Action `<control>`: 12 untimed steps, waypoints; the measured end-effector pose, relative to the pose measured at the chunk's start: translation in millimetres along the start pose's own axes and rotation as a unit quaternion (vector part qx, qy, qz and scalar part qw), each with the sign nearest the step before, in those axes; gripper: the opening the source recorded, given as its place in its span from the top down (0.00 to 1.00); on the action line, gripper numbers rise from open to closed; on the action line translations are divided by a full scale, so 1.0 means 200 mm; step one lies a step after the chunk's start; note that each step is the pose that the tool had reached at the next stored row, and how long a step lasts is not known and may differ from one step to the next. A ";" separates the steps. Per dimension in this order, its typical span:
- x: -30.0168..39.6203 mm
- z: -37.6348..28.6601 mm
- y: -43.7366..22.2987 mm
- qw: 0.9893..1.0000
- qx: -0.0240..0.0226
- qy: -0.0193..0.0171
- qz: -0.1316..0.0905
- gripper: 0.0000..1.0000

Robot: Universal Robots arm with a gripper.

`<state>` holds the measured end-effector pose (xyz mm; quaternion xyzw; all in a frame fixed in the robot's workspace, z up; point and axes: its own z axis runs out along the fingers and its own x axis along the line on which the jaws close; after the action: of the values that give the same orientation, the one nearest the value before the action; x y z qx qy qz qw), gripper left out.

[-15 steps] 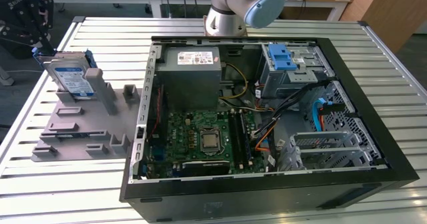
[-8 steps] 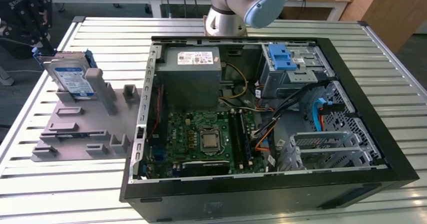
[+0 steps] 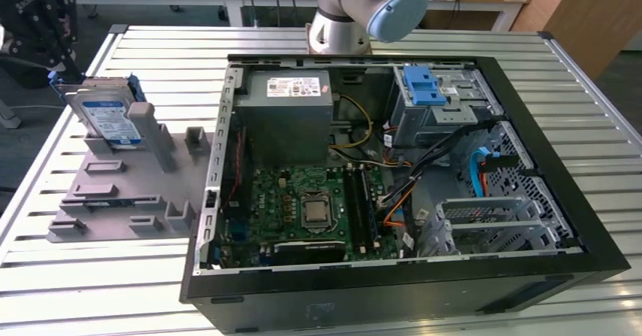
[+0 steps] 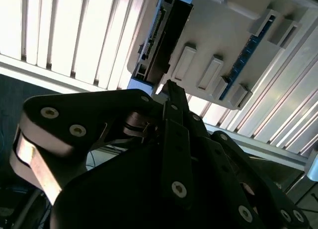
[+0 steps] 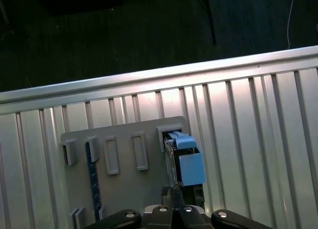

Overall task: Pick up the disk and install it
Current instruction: 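Pick up the disk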

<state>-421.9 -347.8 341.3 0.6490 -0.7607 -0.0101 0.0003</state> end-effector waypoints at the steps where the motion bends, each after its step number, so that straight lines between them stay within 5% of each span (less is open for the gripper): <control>1: 0.000 0.000 0.000 1.000 0.001 0.000 -0.005 0.89; 12: 0.000 0.004 0.002 0.997 0.003 -0.001 -0.071 0.89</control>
<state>-422.2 -347.8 340.5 0.7015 -0.7126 -0.0080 -0.0031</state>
